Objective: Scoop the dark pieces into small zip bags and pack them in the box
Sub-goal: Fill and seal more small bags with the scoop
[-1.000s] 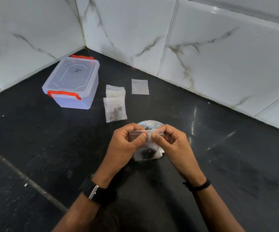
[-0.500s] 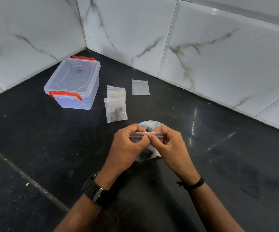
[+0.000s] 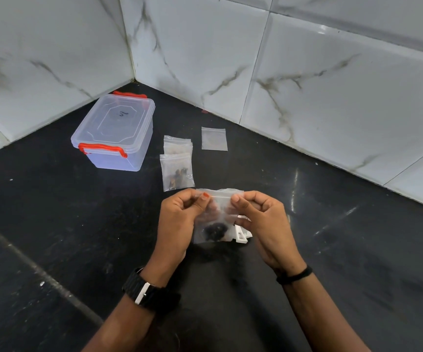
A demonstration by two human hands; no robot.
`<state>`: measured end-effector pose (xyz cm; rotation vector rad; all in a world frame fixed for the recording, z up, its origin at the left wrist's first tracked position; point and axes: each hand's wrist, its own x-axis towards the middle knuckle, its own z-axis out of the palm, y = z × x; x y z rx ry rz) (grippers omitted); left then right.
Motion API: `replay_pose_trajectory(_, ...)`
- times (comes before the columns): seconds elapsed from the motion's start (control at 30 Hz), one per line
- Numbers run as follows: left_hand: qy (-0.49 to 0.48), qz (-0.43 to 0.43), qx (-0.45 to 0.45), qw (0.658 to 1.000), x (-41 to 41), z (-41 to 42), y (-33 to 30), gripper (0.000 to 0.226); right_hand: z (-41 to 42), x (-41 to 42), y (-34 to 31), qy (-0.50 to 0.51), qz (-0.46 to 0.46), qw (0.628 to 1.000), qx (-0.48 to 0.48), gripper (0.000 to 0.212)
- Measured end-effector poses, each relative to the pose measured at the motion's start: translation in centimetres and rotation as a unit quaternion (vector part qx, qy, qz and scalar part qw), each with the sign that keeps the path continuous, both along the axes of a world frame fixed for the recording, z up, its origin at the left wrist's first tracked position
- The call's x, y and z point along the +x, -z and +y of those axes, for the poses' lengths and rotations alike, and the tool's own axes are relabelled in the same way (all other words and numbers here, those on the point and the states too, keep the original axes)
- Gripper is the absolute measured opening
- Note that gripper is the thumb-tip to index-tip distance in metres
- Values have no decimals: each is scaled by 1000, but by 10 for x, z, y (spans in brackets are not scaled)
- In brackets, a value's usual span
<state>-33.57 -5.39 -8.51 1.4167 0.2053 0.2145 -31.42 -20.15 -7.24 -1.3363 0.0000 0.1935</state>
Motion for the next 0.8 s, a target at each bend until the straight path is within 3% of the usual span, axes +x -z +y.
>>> replay_pose_trajectory(0.27,-31,33,-59,997,3,5,-1,23,9,10,1,0,-7,1000,-28,10)
replay_pose_trajectory(0.47,-95,25,-23,995,15,26,2,17,36,26,-1,-45,-2,999,-30,11)
replay_pose_trajectory(0.63,-83,16,-37,996,29,53,-4,17,67,56,-7,-70,-5,997,-41,13)
replay_pose_trajectory(0.8,-120,2,79,990,55,81,8,18,92,98,-2,-79,23,991,-106,12)
